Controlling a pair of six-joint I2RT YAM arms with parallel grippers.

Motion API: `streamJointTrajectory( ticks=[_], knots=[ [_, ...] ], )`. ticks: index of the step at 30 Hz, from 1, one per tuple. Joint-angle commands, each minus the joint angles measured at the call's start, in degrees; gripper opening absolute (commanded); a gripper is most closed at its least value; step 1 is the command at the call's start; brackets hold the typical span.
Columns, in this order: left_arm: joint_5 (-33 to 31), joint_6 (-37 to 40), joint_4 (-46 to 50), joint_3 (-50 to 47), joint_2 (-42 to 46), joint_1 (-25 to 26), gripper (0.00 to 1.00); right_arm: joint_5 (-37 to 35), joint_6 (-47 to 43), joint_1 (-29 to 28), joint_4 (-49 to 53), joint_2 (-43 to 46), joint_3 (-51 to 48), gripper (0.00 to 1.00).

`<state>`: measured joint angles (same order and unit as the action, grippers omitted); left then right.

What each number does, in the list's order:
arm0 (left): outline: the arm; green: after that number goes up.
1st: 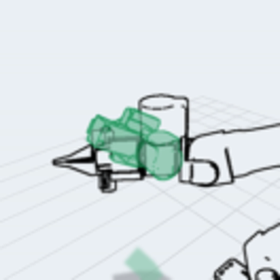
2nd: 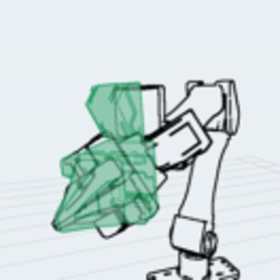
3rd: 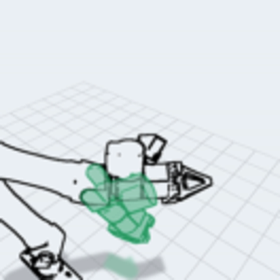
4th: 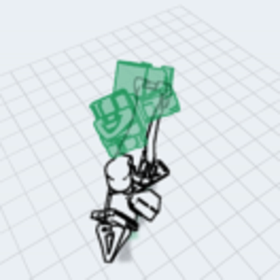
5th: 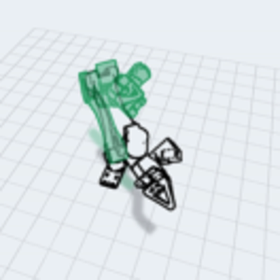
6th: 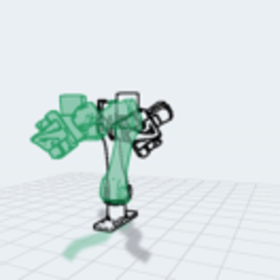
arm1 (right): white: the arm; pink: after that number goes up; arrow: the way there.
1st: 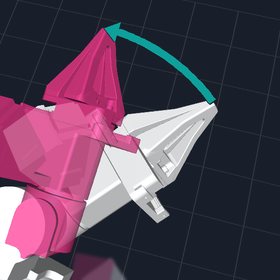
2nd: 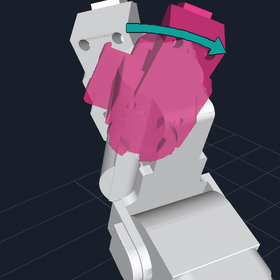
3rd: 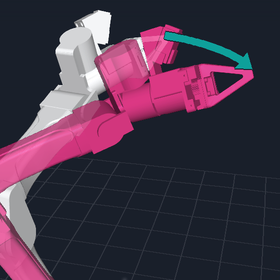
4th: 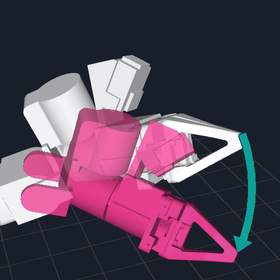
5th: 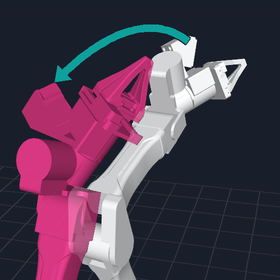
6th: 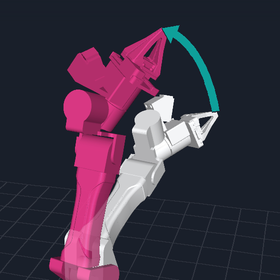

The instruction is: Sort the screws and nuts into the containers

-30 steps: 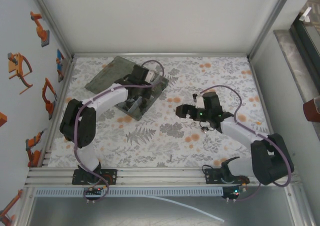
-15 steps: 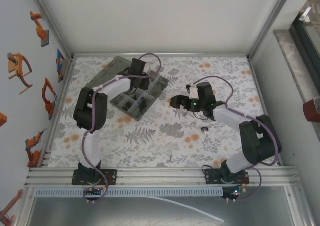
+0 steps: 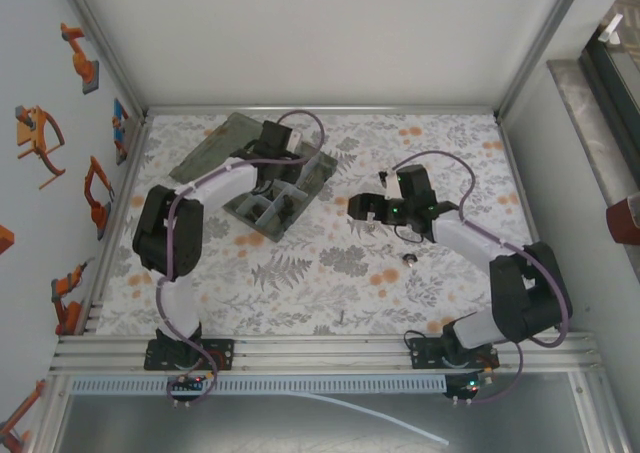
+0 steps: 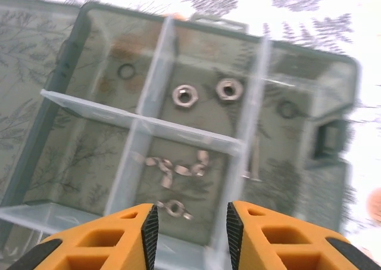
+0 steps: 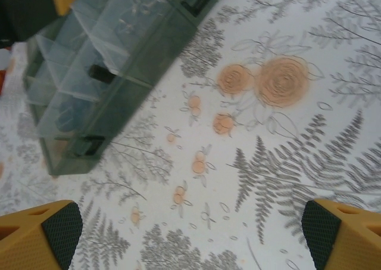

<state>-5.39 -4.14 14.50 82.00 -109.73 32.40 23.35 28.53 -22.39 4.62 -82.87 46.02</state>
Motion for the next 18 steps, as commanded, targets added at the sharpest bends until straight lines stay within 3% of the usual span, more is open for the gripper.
streamJointTrajectory(
  ticks=[1,4,7,8,9,11,14,18],
  knots=[
    [1.1,0.4,-2.0,-2.9,5.7,4.1,0.36,-8.0,-2.9,0.3,10.0,0.9,-1.1,0.95],
    [2.7,-3.4,-3.3,-8.5,10.9,5.8,0.41,-11.3,-4.8,0.3,13.0,0.1,0.4,0.90],
    [2.9,-6.5,-5.7,-16.3,18.5,7.0,0.64,-13.6,-6.1,0.3,13.9,-0.9,1.9,0.86],
    [2.8,-7.2,-6.0,-18.7,21.3,7.2,0.76,-14.3,-6.5,0.2,13.8,-1.4,2.2,0.85],
    [3.3,-7.8,-5.8,-20.6,23.6,7.2,0.99,-14.6,-6.8,0.2,13.8,-2.1,2.6,0.83],
    [5.0,-8.6,-4.8,-24.3,29.0,7.2,0.97,-15.2,-7.9,0.2,14.5,-4.7,4.4,0.79],
    [8.2,-8.8,-1.6,-27.7,34.9,7.3,0.97,-15.0,-9.1,0.2,17.1,-9.7,8.2,0.62],
    [10.1,-8.6,2.7,-29.7,39.1,7.2,0.97,-15.4,-8.3,-0.6,17.5,-13.4,9.8,0.55]
  ],
)
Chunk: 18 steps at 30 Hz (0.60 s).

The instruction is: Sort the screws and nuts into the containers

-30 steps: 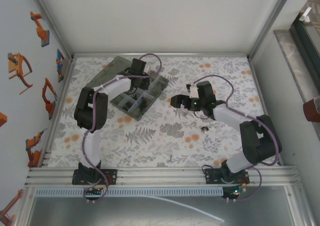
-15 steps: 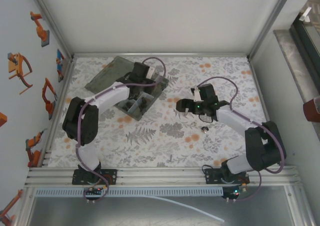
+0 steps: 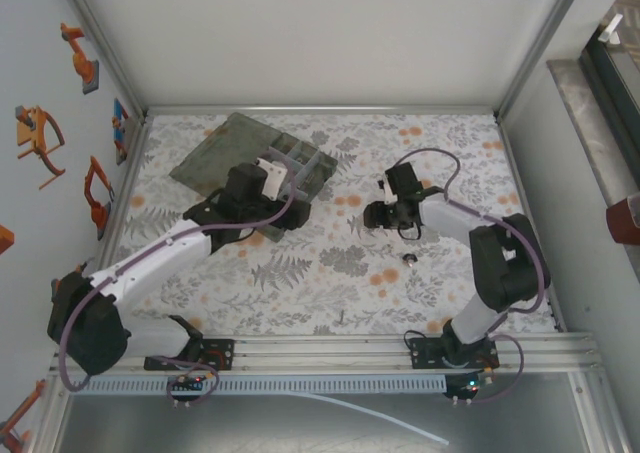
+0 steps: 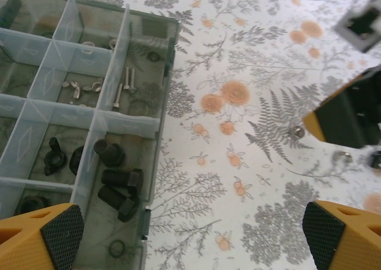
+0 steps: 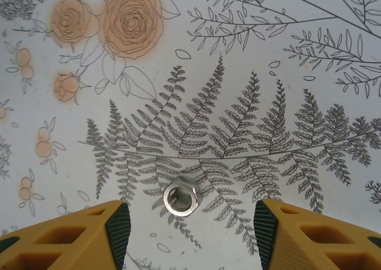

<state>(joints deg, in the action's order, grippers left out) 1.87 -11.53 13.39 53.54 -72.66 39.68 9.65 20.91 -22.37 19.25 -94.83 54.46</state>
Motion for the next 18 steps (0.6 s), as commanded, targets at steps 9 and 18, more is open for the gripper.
streamJointTrajectory(
  ticks=[9,18],
  knots=[
    [0.9,-1.5,2.5,-3.5,3.8,-0.1,0.97,-7.3,-0.4,-4.5,5.6,-6.0,5.6,0.42],
    [1.3,-2.5,1.1,-4.3,3.8,-0.1,0.97,-12.2,0.2,-5.7,10.9,-9.4,8.6,0.28]
  ],
)
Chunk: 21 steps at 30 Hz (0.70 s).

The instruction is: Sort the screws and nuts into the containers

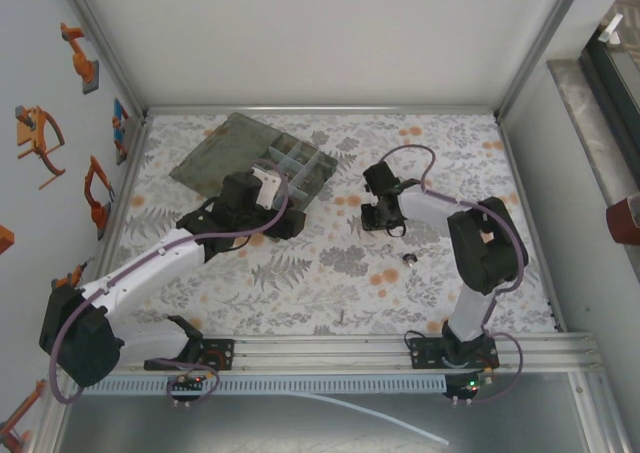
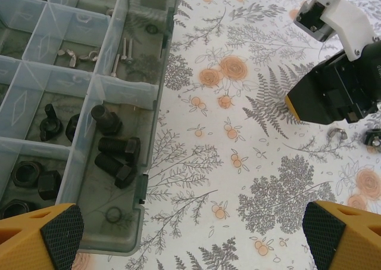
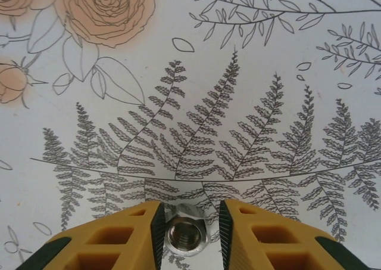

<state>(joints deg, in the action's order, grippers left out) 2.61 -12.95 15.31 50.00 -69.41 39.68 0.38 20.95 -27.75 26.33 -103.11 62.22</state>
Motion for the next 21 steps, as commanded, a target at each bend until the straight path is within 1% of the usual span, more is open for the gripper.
streamJointTrajectory(
  ticks=[1,9,12,14,16,21],
  knots=[
    [0.4,-1.1,-0.8,-0.8,0.6,-0.1,0.97,-2.7,0.2,-0.4,4.0,-1.2,0.8,0.27],
    [0.1,-1.4,-0.9,-1.4,1.2,-0.1,0.97,-2.5,0.4,-1.7,4.6,-1.5,0.8,0.26],
    [0.0,-1.5,-1.0,-1.7,1.9,-0.1,0.97,-2.8,0.9,-1.7,5.3,-1.8,0.8,0.19],
    [-0.1,-1.5,-0.7,-1.7,2.4,-0.1,0.97,-2.7,0.9,-1.8,6.4,-1.9,1.0,0.19],
    [-0.2,-1.3,-0.9,-1.9,2.8,0.0,0.97,-2.7,0.9,-2.0,6.7,-1.5,0.6,0.23],
    [0.3,-1.2,-1.0,-1.8,3.0,-0.1,0.97,-2.8,1.3,-2.1,7.1,0.0,-0.5,0.24]
  ],
)
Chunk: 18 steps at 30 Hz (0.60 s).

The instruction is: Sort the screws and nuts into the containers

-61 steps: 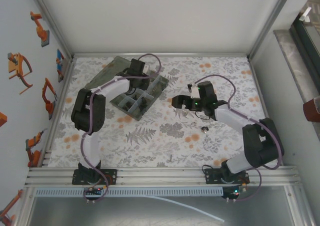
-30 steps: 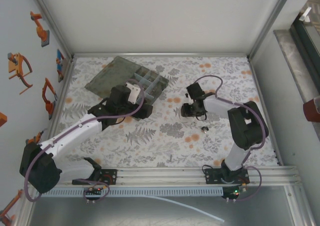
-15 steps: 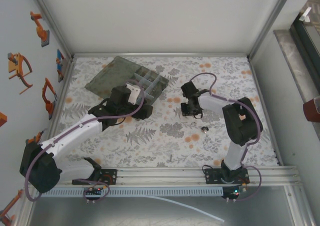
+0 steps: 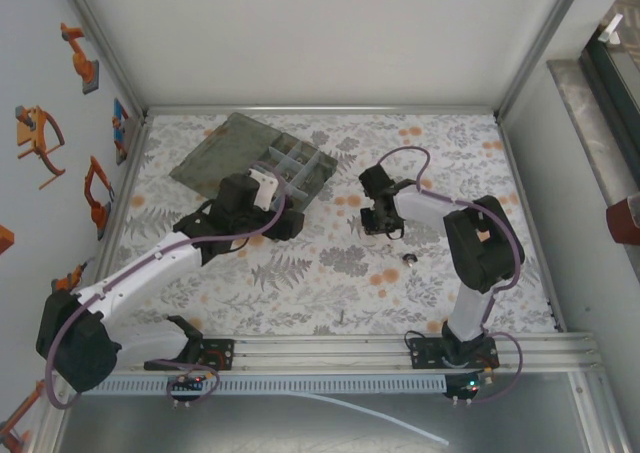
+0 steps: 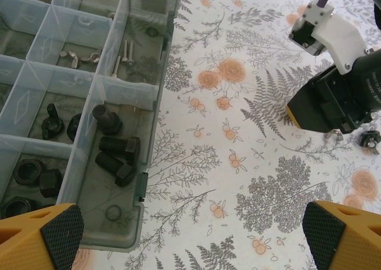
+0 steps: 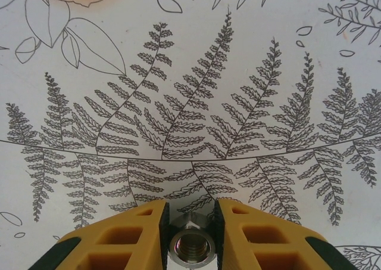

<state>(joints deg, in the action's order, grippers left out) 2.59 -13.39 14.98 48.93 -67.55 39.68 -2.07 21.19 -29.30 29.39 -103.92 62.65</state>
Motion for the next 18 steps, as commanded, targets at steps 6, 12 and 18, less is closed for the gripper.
streamJointTrajectory(
  ticks=[6,12,18],
  knots=[
    [0.3,-0.9,-0.7,-1.4,2.0,-0.1,0.97,-0.6,1.4,-1.3,4.4,2.5,-2.3,0.32],
    [0.3,-1.2,-0.8,-1.9,2.9,0.0,0.97,-1.0,1.4,-1.5,5.3,3.1,-2.8,0.37],
    [0.6,-1.2,-1.1,-1.8,2.7,0.0,0.97,-2.1,1.1,-1.6,4.7,2.5,-2.2,0.30]
  ],
)
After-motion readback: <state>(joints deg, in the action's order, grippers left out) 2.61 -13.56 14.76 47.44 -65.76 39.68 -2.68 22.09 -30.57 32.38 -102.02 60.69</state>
